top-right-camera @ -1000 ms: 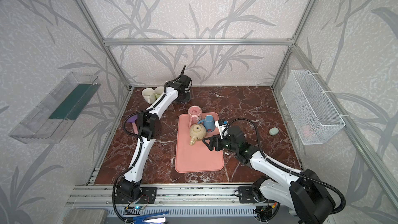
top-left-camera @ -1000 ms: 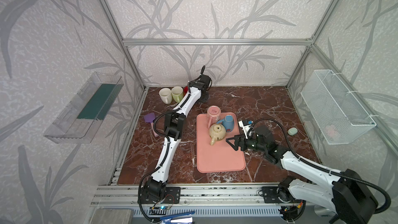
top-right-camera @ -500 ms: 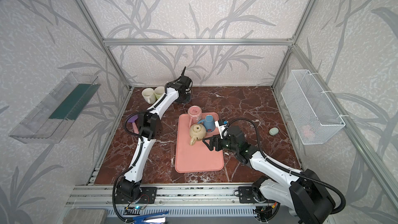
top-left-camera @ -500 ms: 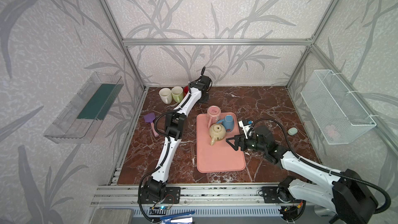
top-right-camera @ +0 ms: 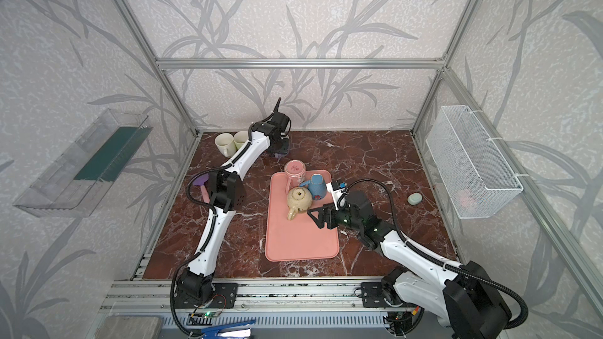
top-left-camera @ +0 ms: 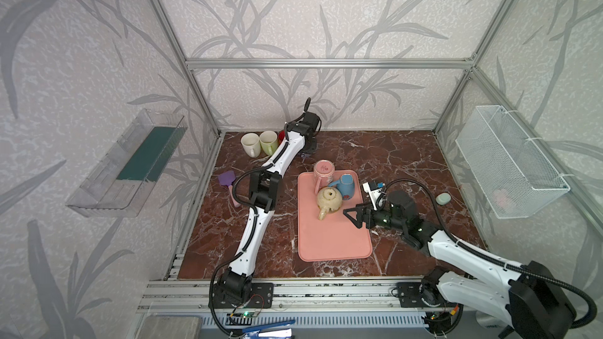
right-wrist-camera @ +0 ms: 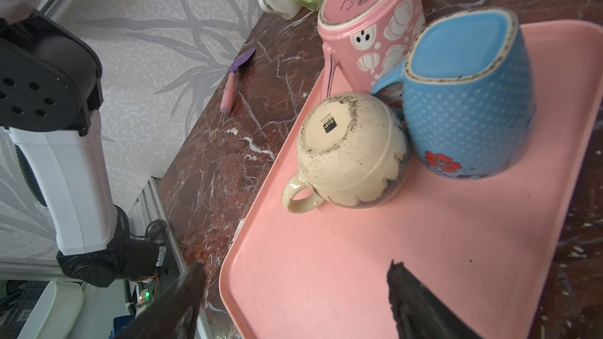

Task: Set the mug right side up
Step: 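Lower the lavender mug to the table and open the left gripper, then swing the left gripper over the cream mug on the tray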

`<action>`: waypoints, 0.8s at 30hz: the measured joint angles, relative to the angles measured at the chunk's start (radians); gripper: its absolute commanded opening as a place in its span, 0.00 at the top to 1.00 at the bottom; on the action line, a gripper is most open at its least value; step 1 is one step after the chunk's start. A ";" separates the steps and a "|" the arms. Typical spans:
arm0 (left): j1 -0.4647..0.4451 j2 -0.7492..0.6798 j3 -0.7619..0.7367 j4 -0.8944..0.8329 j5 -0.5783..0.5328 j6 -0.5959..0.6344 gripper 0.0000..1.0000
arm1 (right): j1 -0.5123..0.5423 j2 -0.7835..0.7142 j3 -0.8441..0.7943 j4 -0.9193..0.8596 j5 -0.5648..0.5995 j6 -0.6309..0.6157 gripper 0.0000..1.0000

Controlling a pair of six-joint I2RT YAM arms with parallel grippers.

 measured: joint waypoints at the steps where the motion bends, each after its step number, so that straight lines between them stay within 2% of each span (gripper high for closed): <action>1: -0.003 -0.010 0.000 -0.003 0.000 0.001 0.50 | 0.000 -0.006 0.000 -0.009 0.002 -0.003 0.13; 6: -0.018 -0.106 -0.013 -0.019 -0.008 0.009 0.44 | 0.000 -0.047 0.008 -0.074 0.029 -0.019 0.13; 13: -0.076 -0.342 -0.159 -0.015 -0.031 0.011 0.42 | 0.000 -0.101 0.041 -0.156 0.061 -0.038 0.13; 24: -0.179 -0.639 -0.536 0.032 -0.056 0.004 0.42 | 0.001 -0.177 0.117 -0.332 0.104 -0.047 0.14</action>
